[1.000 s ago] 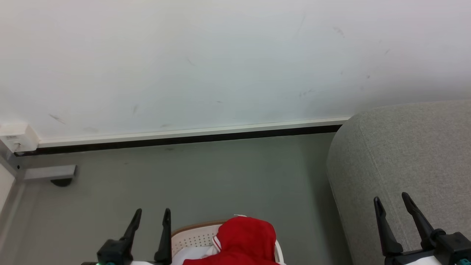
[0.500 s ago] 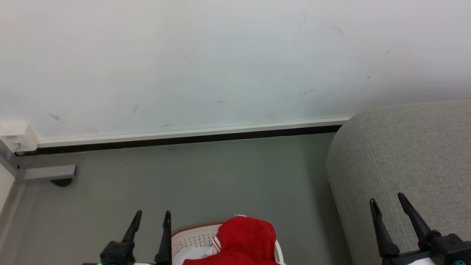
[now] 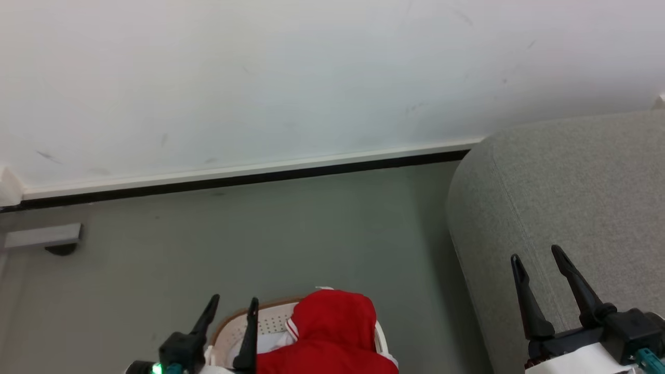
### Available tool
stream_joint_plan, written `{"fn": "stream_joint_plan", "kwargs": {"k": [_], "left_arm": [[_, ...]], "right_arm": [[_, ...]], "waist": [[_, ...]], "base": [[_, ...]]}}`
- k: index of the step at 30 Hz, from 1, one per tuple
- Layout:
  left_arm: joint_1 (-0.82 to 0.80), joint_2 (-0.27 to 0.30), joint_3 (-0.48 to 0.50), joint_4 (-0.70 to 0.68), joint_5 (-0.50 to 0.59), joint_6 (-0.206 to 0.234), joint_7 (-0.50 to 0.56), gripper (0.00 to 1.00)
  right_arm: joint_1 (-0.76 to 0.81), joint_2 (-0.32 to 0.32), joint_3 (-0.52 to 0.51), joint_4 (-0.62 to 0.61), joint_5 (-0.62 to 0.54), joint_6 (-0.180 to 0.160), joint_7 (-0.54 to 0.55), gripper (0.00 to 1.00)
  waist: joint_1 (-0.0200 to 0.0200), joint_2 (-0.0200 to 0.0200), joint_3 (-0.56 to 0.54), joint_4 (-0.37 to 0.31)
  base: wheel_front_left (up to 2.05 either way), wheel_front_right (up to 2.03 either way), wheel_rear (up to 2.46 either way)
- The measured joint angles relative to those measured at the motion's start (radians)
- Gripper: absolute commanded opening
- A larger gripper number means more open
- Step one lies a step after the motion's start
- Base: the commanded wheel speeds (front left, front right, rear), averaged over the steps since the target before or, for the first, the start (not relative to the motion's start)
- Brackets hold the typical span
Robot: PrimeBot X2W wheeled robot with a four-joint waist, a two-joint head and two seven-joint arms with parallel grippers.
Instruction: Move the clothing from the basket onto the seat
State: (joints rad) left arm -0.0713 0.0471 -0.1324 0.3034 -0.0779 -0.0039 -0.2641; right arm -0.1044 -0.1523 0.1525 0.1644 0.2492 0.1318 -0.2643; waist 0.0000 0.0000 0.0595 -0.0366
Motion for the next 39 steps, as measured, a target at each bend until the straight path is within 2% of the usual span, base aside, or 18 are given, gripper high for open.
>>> {"fn": "stream_joint_plan", "kwargs": {"k": [6,13,17,22,30,38,39], "left_arm": [[-0.103,0.005,-0.058,0.18,0.009,-0.075,0.001,1.0],[-0.302,0.033,-0.119,0.39,0.021,-0.109,0.115,1.0],[-0.403,0.045,-0.152,0.485,0.02,-0.119,0.196,1.0],[-0.507,0.088,-0.183,0.594,0.017,-0.122,0.277,1.0],[-0.643,0.149,-0.205,0.712,0.015,-0.123,0.313,1.0],[-0.73,0.163,-0.269,0.791,0.016,-0.124,0.332,1.0],[-0.735,0.163,-0.284,0.797,0.016,-0.124,0.332,0.71]], "right_arm": [[-0.06,0.019,0.021,-0.055,0.002,0.0,0.0,1.0],[-0.148,0.046,0.057,-0.117,0.002,0.0,0.0,1.0],[-0.198,0.065,0.073,-0.151,0.006,0.0,0.0,1.0],[-0.254,0.088,0.098,-0.185,0.009,0.0,0.0,1.0],[-0.336,0.098,0.117,-0.232,0.027,0.0,0.0,1.0],[-0.366,0.099,0.134,-0.261,0.053,0.0,0.0,1.0],[-0.366,0.099,0.133,-0.263,0.053,0.0,0.0,1.0]], "waist": [[0.0001,0.0,0.089,-0.048],[0.0001,0.0,0.236,-0.115],[0.0002,0.0,0.33,-0.156],[0.0003,0.0,0.449,-0.208],[0.0003,0.0,0.63,-0.281],[0.0002,0.0,0.774,-0.321],[0.0002,0.0,0.787,-0.324]], "base": [[0.0,0.0,0.0],[0.0,0.0,0.0],[0.0,0.0,0.0],[0.0,0.0,0.0],[0.0,0.0,0.0],[0.0,0.0,0.0],[0.0,0.0,0.0]]}}
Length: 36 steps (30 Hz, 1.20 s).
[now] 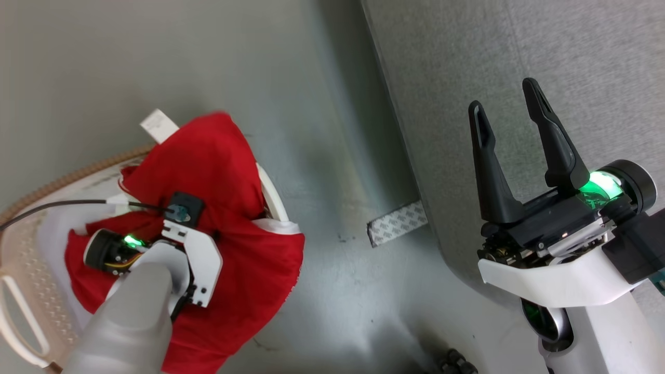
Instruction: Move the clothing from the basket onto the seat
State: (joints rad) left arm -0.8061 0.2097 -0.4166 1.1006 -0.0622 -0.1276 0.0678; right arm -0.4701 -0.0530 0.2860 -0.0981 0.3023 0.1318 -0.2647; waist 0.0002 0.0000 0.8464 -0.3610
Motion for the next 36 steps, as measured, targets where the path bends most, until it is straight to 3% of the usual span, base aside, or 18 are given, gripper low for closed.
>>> {"fn": "stream_joint_plan", "kwargs": {"k": [1,2,4,11,19,36], "left_arm": [[-0.003,-0.001,-0.011,0.008,-0.004,0.0,-0.001,0.49],[-0.006,-0.001,-0.02,0.016,-0.012,0.0,-0.008,0.2],[-0.007,-0.001,-0.046,0.03,-0.025,0.0,-0.016,0.0],[-0.002,-0.027,-0.105,0.041,-0.116,0.0,-0.104,0.0],[0.013,-0.047,-0.129,0.004,-0.221,-0.001,-0.251,0.0],[0.196,-0.1,-0.13,-0.131,-0.354,-0.001,-0.331,0.0]], "right_arm": [[0.0,0.0,-0.001,-0.002,0.0,0.0,0.0,1.0],[0.0,0.0,-0.001,-0.002,0.0,0.0,0.0,1.0],[0.0,0.0,-0.002,-0.003,0.0,0.0,0.0,1.0],[0.011,0.0,-0.02,0.008,-0.008,0.0,0.0,1.0],[0.037,0.001,-0.041,0.035,-0.013,0.0,0.0,1.0],[0.195,-0.002,-0.08,0.112,-0.034,0.0,0.0,1.0]], "waist": [[0.0,0.0,0.012,-0.003],[0.0,0.0,0.022,-0.007],[0.0,0.0,0.036,-0.014],[-0.0001,0.0,0.018,0.001],[-0.0001,0.0,-0.078,0.035],[-0.0003,0.0,-0.422,0.137]], "base": [[0.0,0.0,0.0],[0.0,0.0,0.0],[0.0,0.0,0.0],[0.0,0.0,0.0],[0.0,0.0,0.0],[0.0,0.0,0.0]]}}
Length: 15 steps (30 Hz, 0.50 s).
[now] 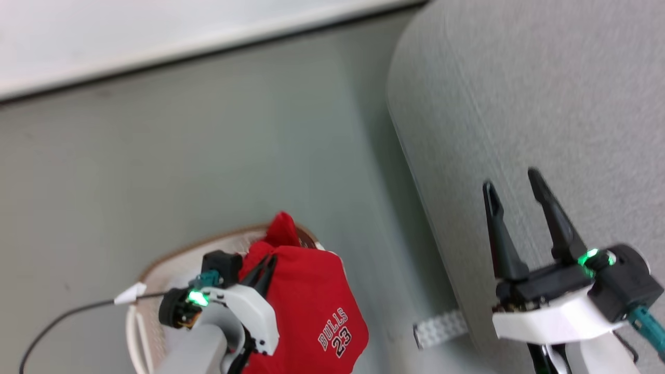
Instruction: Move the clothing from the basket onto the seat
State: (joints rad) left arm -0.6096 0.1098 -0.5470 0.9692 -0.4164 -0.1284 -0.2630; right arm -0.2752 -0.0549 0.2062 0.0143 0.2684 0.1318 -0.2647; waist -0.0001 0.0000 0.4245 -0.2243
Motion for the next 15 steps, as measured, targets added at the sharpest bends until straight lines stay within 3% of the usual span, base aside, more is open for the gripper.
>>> {"fn": "stream_joint_plan", "kwargs": {"k": [15], "left_arm": [[0.157,0.025,0.074,-0.379,-0.018,0.055,0.0,0.0]], "right_arm": [[0.18,-0.035,0.002,0.038,-0.003,0.0,0.0,1.0]], "waist": [[-0.0002,0.0,-0.317,0.093]], "base": [[0.0,0.0,0.0]]}}
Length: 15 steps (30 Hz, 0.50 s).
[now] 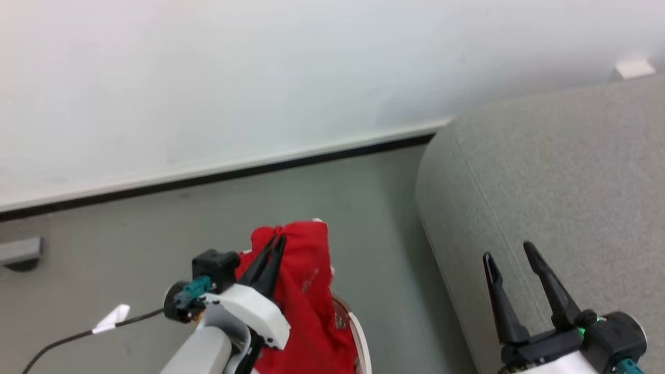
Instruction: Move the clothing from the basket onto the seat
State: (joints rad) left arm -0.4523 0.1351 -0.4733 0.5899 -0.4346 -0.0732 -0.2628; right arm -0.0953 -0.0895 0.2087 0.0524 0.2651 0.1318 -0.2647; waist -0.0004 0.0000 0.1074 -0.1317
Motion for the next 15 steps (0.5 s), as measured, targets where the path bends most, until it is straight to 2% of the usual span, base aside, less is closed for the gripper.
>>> {"fn": "stream_joint_plan", "kwargs": {"k": [6,15], "left_arm": [[0.001,0.03,0.014,-0.191,-0.008,0.025,0.063,0.0],[-0.004,0.053,0.035,-0.443,-0.006,0.12,0.168,0.0]], "right_arm": [[0.06,-0.023,0.02,0.009,0.002,0.0,0.0,1.0],[0.055,-0.075,0.121,0.002,0.013,0.0,0.0,1.0]], "waist": [[-0.0001,0.0,-0.089,0.03],[0.0002,0.0,-0.131,0.041]], "base": [[0.0,0.0,0.0],[0.0,0.0,0.0]]}}
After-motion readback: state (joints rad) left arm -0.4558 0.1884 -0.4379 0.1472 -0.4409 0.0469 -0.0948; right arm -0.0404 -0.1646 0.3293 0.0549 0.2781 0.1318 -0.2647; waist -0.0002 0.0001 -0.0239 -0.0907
